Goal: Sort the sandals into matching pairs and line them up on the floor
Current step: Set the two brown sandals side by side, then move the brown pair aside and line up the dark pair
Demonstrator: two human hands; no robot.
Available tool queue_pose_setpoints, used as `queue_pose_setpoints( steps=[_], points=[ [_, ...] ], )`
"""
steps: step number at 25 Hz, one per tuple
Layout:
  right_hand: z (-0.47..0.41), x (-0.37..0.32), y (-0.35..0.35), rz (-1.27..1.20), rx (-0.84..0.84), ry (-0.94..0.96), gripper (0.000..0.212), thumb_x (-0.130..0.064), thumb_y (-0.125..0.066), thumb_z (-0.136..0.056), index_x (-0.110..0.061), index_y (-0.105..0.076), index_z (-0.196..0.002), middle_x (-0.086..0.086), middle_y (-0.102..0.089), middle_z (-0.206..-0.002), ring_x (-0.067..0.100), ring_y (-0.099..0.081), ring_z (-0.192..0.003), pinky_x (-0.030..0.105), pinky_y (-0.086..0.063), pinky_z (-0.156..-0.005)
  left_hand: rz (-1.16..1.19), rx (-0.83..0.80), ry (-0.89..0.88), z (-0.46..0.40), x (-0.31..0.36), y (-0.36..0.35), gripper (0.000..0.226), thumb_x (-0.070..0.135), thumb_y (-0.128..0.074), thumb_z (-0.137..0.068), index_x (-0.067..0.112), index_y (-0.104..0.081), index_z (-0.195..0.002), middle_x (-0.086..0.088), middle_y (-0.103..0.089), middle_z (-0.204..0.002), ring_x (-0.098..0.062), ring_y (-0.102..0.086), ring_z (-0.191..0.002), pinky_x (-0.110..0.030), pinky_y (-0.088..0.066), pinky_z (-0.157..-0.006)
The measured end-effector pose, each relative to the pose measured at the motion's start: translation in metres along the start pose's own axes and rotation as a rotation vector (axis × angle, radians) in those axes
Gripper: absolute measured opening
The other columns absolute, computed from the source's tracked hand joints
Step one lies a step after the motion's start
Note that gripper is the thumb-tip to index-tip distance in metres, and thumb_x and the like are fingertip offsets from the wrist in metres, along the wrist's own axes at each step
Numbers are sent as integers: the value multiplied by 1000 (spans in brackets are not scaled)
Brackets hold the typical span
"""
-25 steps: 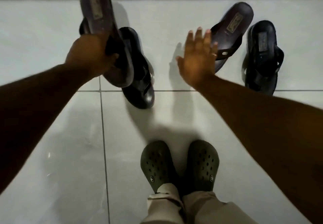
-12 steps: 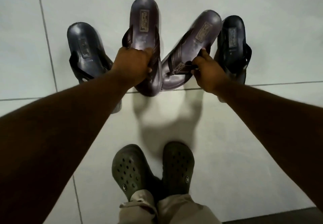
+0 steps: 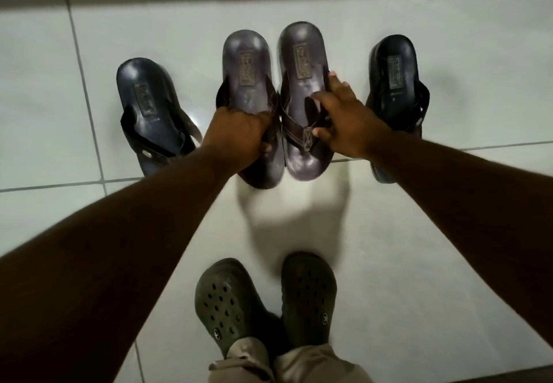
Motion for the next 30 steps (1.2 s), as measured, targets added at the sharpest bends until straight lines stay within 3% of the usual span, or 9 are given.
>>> queue_pose_setpoints(
  steps=[3,5,7,13,18,21,26,29,30],
  points=[
    [25,31,8,127,232,-199,71,-49,-55,-87,-21,-28,-145,18,-13,-161,46,-11,-147,69,-22,-109,11,26,11,1,-7,3,65,53,-67,-70,20,-54,-125,-16,-58,-132,-41,-44,-128,-51,-38,-103],
    [43,57,7,150,182,-351,70,-48,-58,-87,-21,-28,-145,15,-17,-161,47,-10,-146,71,-22,-107,15,-70,63,1,-16,0,75,54,-67,-70,26,-45,-136,-16,-33,-154,-46,-16,-143,-59,-19,-114],
    [57,79,-2,103,59,-418,66,-41,-59,-90,-15,-33,-144,14,-22,-159,44,-6,-148,69,-25,-110,-11,-163,43,-6,-18,-8,72,54,-61,-77,25,-42,-140,-22,-22,-157,-50,-2,-144,-59,-6,-118],
    [95,119,-16,-27,123,-439,41,-24,-56,-95,5,-52,-125,21,-49,-139,39,-7,-149,51,-29,-116,-88,-166,-27,-44,23,-25,74,55,-44,-86,17,-27,-148,-34,-15,-154,-48,2,-145,-58,2,-118],
    [131,153,38,-57,275,-499,35,-23,-54,-96,2,-52,-120,28,-39,-146,38,-17,-148,48,-37,-109,-33,-53,-96,-97,110,-22,72,56,-49,-85,16,-36,-144,-29,-17,-156,-52,-5,-143,-63,-7,-116],
    [135,148,72,-29,304,-452,35,-24,-54,-96,0,-51,-119,24,-41,-146,37,-15,-148,50,-37,-107,38,55,-54,-103,133,-6,78,62,-49,-80,20,-34,-144,-19,-19,-159,-44,-7,-146,-66,-10,-112],
    [92,41,85,-99,305,-268,42,-30,-53,-95,1,-51,-124,23,-47,-141,40,-16,-147,52,-30,-112,-62,10,139,-21,13,24,86,60,-53,-80,12,-28,-146,-19,-17,-159,-41,-7,-147,-61,-15,-114],
    [44,-50,45,59,136,-55,41,-29,-41,-99,-4,-51,-131,23,-47,-141,39,-24,-144,53,-14,-120,-64,-70,354,54,-81,28,99,63,-64,-68,16,-26,-147,-16,-14,-160,-41,-7,-146,-64,-17,-113],
    [30,-80,28,74,99,-8,40,-29,-39,-99,-7,-51,-130,22,-47,-140,39,-23,-144,54,-16,-120,-72,-118,408,76,-103,27,105,66,-64,-65,20,-20,-148,-14,-10,-161,-40,-3,-147,-64,-17,-112]
  ],
)
Point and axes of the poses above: each hand's wrist, its own z-axis away from the middle knuckle, its own y-axis out of the back of the hand, x = y × z, the point moved 1 cm from there along -z, towards the middle knuckle
